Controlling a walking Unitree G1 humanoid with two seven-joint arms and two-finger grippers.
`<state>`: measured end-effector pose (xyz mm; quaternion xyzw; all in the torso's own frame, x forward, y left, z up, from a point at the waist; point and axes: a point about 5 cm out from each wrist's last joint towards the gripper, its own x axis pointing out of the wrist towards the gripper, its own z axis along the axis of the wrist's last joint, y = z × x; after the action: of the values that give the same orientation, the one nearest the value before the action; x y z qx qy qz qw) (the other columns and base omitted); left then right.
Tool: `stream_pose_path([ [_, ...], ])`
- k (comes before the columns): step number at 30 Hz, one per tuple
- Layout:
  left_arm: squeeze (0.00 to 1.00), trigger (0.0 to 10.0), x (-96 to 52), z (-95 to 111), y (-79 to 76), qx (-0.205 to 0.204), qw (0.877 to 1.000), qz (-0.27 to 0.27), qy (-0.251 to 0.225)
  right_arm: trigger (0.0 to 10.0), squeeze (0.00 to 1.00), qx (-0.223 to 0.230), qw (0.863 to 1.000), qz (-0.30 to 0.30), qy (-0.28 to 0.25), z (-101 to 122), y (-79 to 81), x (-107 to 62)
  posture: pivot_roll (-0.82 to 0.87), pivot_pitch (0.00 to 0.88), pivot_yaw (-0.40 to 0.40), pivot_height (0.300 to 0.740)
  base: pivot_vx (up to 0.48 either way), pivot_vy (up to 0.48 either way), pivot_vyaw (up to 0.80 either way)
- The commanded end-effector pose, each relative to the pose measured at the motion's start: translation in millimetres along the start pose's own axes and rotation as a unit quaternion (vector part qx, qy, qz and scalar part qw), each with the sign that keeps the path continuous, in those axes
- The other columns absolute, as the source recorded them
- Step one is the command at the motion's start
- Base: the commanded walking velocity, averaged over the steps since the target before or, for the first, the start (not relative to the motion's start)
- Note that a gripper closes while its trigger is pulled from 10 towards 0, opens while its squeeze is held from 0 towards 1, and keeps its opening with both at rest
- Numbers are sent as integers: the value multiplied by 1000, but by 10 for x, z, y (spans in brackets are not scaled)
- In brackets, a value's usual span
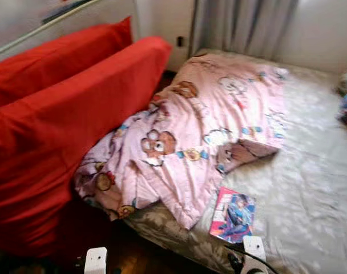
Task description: Clean up the room
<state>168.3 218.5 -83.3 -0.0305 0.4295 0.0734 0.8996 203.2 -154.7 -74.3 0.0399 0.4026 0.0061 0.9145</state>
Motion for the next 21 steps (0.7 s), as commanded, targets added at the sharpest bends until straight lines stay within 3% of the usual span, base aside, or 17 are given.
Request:
stream_pose_path([
  [1, 0, 10000, 3, -23, -68, -6, 1000, -7, 4, 10000, 0, 8, 1000, -20, 16, -124, -140, -47, 68, 115, -50, 740, 266, 0, 0],
  [13, 0, 10000, 1, 46, -95, -5, 999, -27, -33, 10000, 0, 11, 1000, -16, -13, -7, -155, -29, 63, 118, -52, 740, 22, 0, 0],
  [21, 0, 10000, -8, 153, -120, -3, 996, -43, -84, 10000, 0, 3, 994, 17, -110, 380, -47, 15, 58, 111, -51, 740, 0, 0, 0],
])
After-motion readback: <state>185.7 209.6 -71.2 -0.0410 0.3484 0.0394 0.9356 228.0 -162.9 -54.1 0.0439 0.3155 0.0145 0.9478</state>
